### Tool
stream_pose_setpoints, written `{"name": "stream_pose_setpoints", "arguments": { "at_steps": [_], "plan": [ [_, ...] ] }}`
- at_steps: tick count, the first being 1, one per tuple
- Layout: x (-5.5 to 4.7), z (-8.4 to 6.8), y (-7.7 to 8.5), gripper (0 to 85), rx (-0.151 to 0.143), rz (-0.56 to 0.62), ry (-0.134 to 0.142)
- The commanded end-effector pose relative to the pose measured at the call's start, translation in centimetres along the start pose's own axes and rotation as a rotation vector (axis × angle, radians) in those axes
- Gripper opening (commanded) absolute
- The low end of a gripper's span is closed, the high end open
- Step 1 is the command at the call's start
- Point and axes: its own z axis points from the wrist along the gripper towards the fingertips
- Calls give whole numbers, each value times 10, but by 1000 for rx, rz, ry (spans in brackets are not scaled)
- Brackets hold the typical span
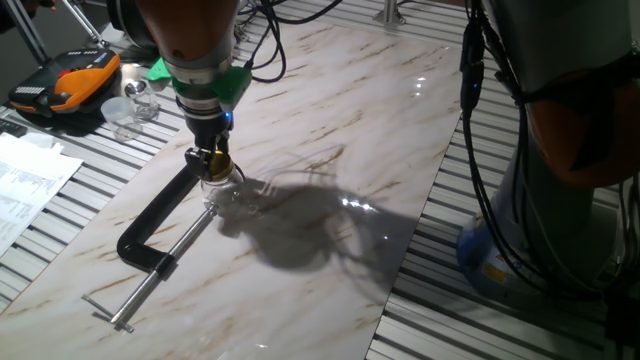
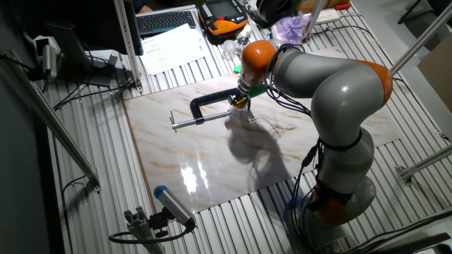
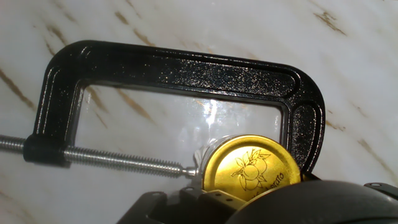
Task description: Screw the lid onto the jar
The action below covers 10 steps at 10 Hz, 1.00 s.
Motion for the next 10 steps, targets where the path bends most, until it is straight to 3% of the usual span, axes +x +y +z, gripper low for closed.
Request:
{"name": "stream_pose_setpoints", "arguments": {
  "at_steps": [1,10],
  "plan": [
    [0,0,0,0,1,-3,0],
    [2,1,-4,0,1,-12,-7]
  ]
}}
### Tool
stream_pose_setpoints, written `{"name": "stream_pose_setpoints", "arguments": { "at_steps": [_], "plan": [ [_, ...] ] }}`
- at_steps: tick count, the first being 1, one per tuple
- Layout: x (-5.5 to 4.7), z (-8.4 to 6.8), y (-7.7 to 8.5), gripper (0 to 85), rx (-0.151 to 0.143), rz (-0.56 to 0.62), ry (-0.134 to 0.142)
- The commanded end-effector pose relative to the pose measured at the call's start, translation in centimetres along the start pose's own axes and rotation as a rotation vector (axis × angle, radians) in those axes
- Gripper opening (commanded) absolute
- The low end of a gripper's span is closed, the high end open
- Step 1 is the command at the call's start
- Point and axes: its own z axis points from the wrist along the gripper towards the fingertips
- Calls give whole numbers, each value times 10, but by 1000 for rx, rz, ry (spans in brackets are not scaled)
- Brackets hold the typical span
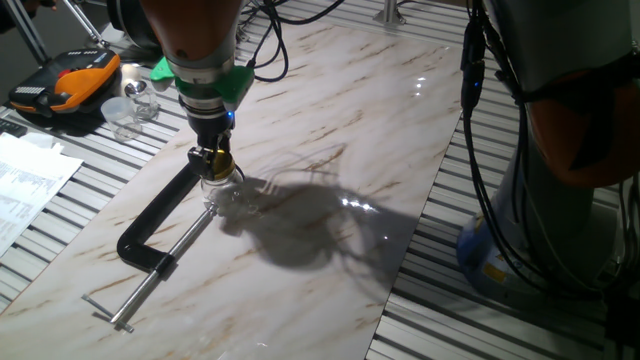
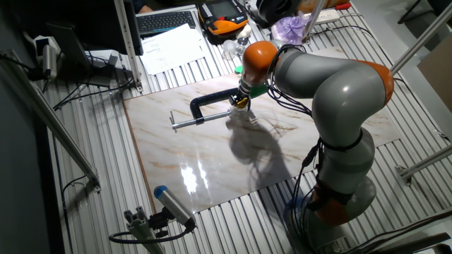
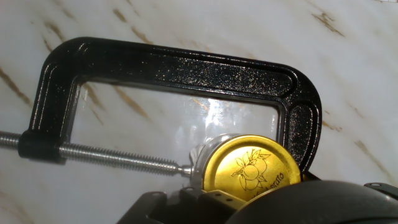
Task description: Screw the lid onto the jar
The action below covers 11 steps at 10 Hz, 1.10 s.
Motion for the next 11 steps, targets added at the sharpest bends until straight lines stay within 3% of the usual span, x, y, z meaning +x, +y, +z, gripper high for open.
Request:
{"name": "stream_pose_setpoints", "arguments": {
  "at_steps": [1,8,11],
  "plan": [
    [0,0,0,0,0,0,-3],
    [2,1,2,0,1,5,-6],
    [2,1,2,0,-13,5,-18]
  ]
}}
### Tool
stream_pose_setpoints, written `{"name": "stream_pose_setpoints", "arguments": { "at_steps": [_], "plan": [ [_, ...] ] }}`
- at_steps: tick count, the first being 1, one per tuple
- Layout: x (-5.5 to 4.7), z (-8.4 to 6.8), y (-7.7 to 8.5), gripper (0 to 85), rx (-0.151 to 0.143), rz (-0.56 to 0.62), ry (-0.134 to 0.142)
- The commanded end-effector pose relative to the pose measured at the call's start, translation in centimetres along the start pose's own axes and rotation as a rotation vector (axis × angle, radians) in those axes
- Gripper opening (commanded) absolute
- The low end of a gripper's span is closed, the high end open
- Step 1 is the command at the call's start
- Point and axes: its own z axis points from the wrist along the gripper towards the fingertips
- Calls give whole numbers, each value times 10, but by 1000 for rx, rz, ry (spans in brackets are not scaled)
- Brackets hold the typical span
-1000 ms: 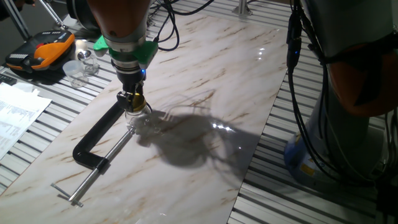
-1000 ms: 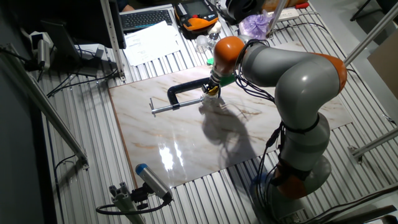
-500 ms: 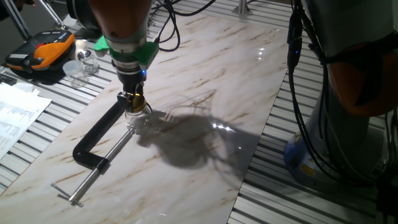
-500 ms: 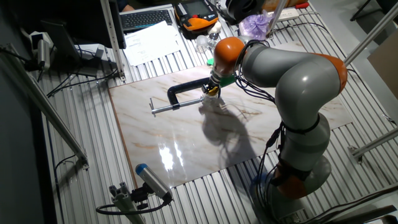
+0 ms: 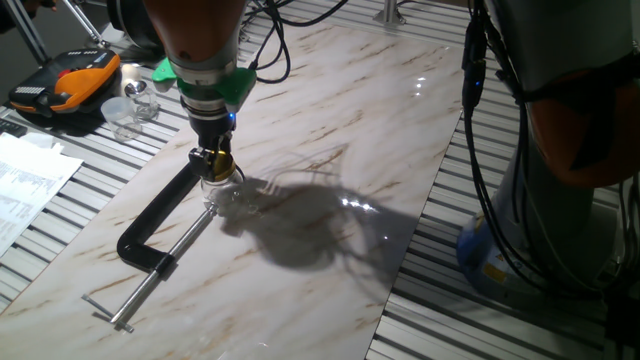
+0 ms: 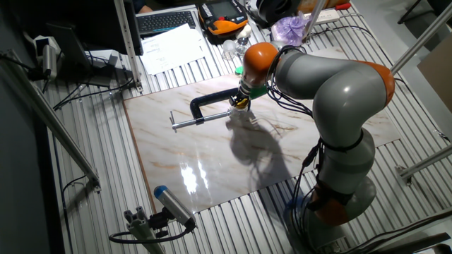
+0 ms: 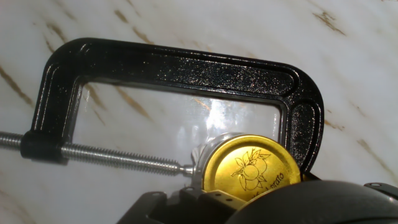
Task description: Screw the lid onto the jar
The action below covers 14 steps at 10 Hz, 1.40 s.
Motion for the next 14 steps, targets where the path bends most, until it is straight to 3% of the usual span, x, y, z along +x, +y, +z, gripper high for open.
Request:
{"name": "stream_pose_setpoints", "arguments": {
  "at_steps": [1,14],
  "plan": [
    [0,0,0,0,-3,0,-3],
    [1,2,-1,0,-4,-4,-24]
  ]
}}
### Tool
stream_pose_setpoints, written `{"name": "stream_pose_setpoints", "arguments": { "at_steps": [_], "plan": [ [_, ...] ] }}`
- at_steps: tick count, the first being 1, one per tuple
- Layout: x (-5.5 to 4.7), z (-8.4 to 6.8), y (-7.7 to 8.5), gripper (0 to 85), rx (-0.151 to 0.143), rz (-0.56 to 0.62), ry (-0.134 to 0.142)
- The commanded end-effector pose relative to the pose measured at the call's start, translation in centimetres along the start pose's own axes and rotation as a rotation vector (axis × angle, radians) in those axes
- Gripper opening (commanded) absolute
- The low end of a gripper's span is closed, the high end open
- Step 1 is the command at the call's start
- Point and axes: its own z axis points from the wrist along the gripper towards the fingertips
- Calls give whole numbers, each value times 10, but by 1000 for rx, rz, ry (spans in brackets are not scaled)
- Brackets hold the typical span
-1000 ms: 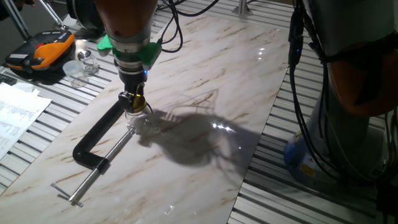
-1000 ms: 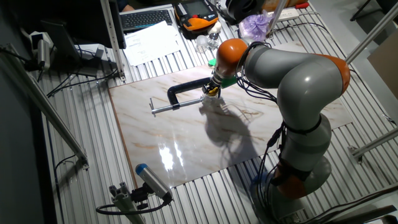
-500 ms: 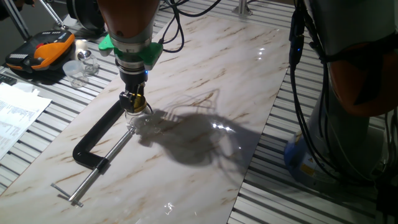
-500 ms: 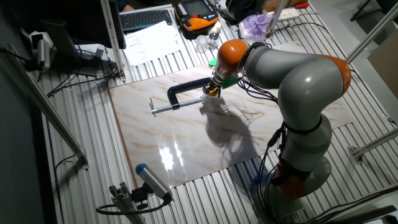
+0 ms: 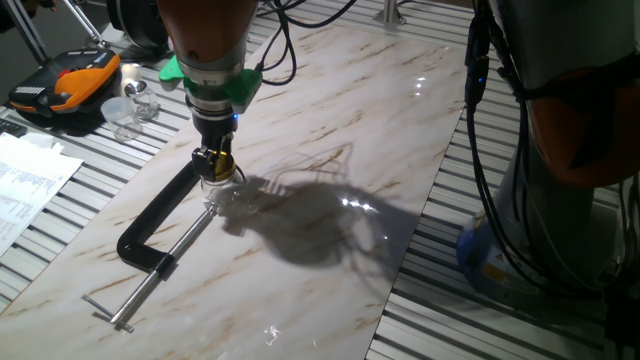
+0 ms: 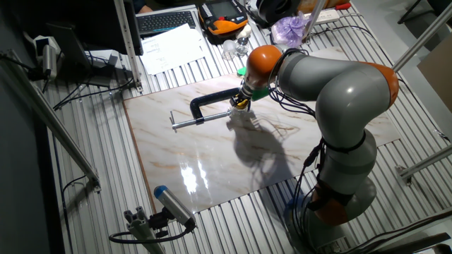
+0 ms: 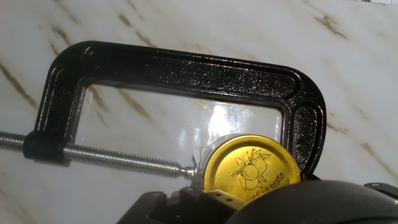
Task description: Screw the lid onto the jar
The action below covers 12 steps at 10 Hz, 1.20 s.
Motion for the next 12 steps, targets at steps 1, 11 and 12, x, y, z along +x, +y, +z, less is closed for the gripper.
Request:
{"name": "stream_pose_setpoints", "arguments": {
  "at_steps": [1,11,12],
  "plan": [
    [0,0,1,0,0,1,-2],
    [2,4,0,0,-11,-3,-6],
    [2,5,0,0,-11,-2,-8]
  ]
}}
